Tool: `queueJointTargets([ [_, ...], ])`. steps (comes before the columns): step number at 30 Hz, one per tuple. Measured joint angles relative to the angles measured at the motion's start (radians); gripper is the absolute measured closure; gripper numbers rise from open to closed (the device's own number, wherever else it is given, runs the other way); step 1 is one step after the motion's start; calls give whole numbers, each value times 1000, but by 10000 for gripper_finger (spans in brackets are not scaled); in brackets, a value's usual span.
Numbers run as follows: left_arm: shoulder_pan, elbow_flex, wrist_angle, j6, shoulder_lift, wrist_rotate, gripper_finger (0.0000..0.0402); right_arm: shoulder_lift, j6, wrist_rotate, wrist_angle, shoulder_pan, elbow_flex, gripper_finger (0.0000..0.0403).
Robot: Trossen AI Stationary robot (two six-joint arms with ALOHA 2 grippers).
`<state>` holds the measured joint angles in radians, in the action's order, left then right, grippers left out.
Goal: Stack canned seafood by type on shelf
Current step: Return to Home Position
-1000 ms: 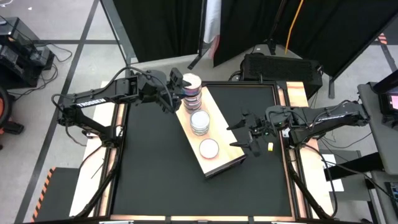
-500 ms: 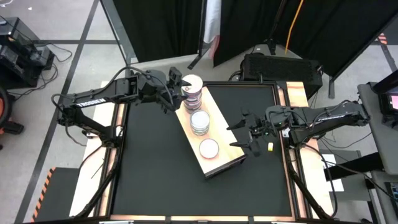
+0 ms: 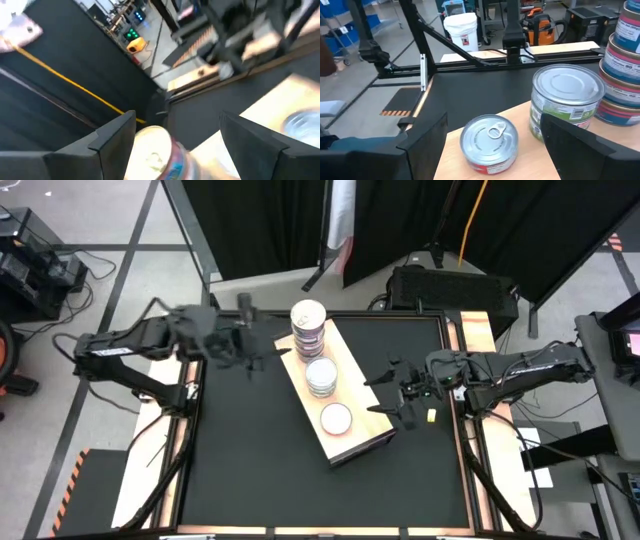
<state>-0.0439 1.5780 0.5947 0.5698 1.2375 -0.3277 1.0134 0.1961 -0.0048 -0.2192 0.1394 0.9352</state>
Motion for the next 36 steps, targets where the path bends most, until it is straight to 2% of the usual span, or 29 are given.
queueJointTargets([
  [4,-44,0,10,-211,-61,5,116,15,-33,8,29,-9,0,93],
  [8,-89,0,16,-342,-114,73,123,-11,-69,8,65,-15,0,99],
  [11,-120,0,47,-437,-131,93,149,-62,-128,8,68,-15,0,118],
  [14,-154,-33,65,-505,-141,93,194,-118,-208,7,27,-10,0,153],
  [17,-181,-88,69,-513,-141,91,250,-155,-281,30,-9,-7,0,206],
  [21,-210,-166,60,-521,-147,86,330,-172,-372,57,-31,-7,0,300],
  [24,-223,-259,-7,-506,-170,62,383,-168,-388,52,-57,-7,0,374],
  [25,-225,-298,-41,-501,-181,55,392,-162,-389,46,-62,-7,0,387],
  [30,-224,-476,-168,-486,-258,-34,393,-137,-408,32,37,-7,-65,398],
  [36,-218,-662,-393,-465,-360,-44,392,-136,-417,31,303,-7,-249,402],
])
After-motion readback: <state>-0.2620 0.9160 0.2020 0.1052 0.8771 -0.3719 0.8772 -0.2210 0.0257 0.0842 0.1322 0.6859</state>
